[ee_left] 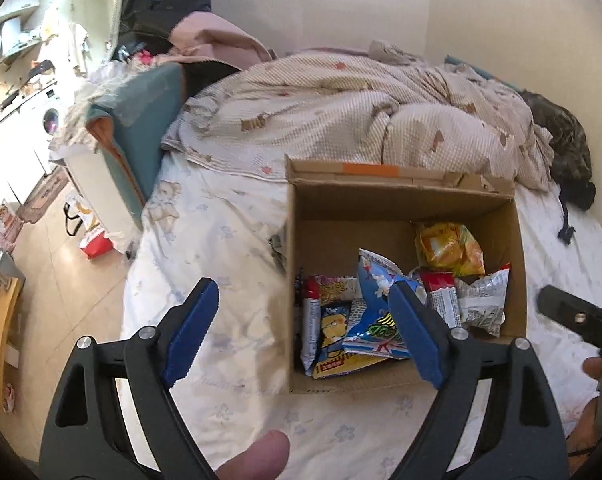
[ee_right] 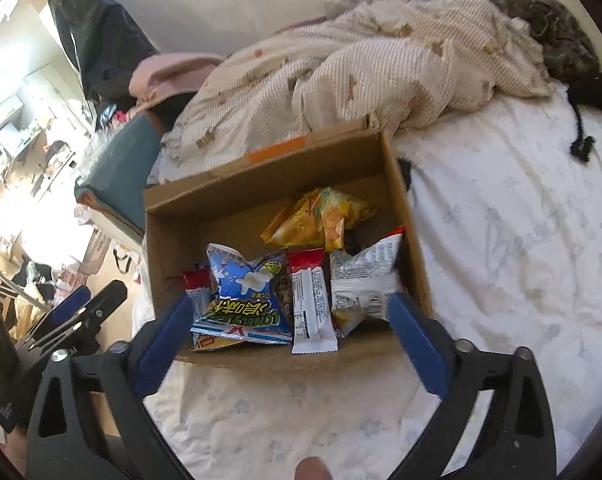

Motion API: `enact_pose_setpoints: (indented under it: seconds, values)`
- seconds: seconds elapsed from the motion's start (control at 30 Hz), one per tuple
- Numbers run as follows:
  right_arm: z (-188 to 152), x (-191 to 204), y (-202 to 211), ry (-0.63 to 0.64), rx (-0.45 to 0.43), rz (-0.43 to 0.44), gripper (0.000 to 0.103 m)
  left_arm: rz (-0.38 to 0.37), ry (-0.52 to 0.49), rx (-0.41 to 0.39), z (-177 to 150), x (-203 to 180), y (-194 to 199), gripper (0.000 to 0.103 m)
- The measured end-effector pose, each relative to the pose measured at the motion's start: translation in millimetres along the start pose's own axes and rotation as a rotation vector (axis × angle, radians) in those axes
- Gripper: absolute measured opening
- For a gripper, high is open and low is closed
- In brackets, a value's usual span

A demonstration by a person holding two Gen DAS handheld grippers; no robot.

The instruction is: Organize snacks

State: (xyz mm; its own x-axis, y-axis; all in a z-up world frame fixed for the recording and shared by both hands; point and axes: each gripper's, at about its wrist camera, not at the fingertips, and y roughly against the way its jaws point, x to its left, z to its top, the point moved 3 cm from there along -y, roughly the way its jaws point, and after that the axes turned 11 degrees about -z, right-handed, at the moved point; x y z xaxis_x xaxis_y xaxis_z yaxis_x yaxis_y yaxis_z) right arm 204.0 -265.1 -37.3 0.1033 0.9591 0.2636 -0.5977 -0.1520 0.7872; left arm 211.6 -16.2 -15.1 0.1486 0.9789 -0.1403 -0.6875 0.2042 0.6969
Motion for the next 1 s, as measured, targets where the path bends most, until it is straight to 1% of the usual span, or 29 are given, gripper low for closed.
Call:
enact_pose_setpoints:
  seconds: [0.07,0.1,0.13,0.17,0.27,0.33,0.5,0.6,0.67,0.73,0.83,0.93,1.0]
  values:
    - [-5.1,-0.2,15.4,0.018,-0.041,-0.007,0.102,0.006,-0.014,-0.009,-4.5,1.3,8.2,0.086]
    - [-7.5,-0.8,19.1,0.023,-0.050,-0.014,0.103,0.017,-0.012,-0.009,-9.4,3.7,13.7,0.091]
    - [-12.7,-2.5,25.4,0.026,-0.063,-0.030,0.103,0.021,-0.005,-0.006,-12.3,5.3,16.5,0.094]
    - [-17.3,-4.4,30.0,0.023,-0.069,-0.041,0.103,0.014,0.010,-0.002,-16.7,7.6,21.6,0.097]
    - [-30.8,-8.9,40.5,0.003,-0.068,-0.046,0.103,-0.011,0.030,0.001,-27.2,8.7,33.7,0.099]
    - [-41.2,-12.7,46.4,-0.008,-0.054,-0.051,0.103,-0.016,0.038,0.004,-34.6,8.9,42.7,0.102]
    - [-66.2,-20.1,59.2,-0.026,-0.049,-0.081,0.103,-0.063,0.059,0.011,-55.1,8.9,66.1,0.102]
    - [-79.4,-20.8,66.2,-0.025,-0.069,-0.106,0.103,-0.056,0.044,0.009,-69.6,7.0,78.5,0.102]
    - [-87.4,-17.2,69.0,-0.006,-0.083,-0.120,0.103,-0.068,0.045,0.002,-76.1,5.8,83.8,0.103]
    - [-93.3,-11.4,70.4,0.025,-0.092,-0.130,0.103,-0.061,0.047,-0.007,-82.5,5.1,87.5,0.103]
    - [-97.6,0.5,77.6,0.086,-0.156,-0.163,0.103,-0.039,0.034,-0.019,-89.2,1.5,89.1,0.103]
    - [-96.6,12.3,84.6,0.137,-0.231,-0.190,0.103,-0.013,0.000,-0.054,-91.0,-4.5,91.5,0.103]
    - [-95.8,17.5,86.4,0.155,-0.256,-0.204,0.103,0.012,-0.026,-0.093,-90.2,-8.2,95.2,0.103]
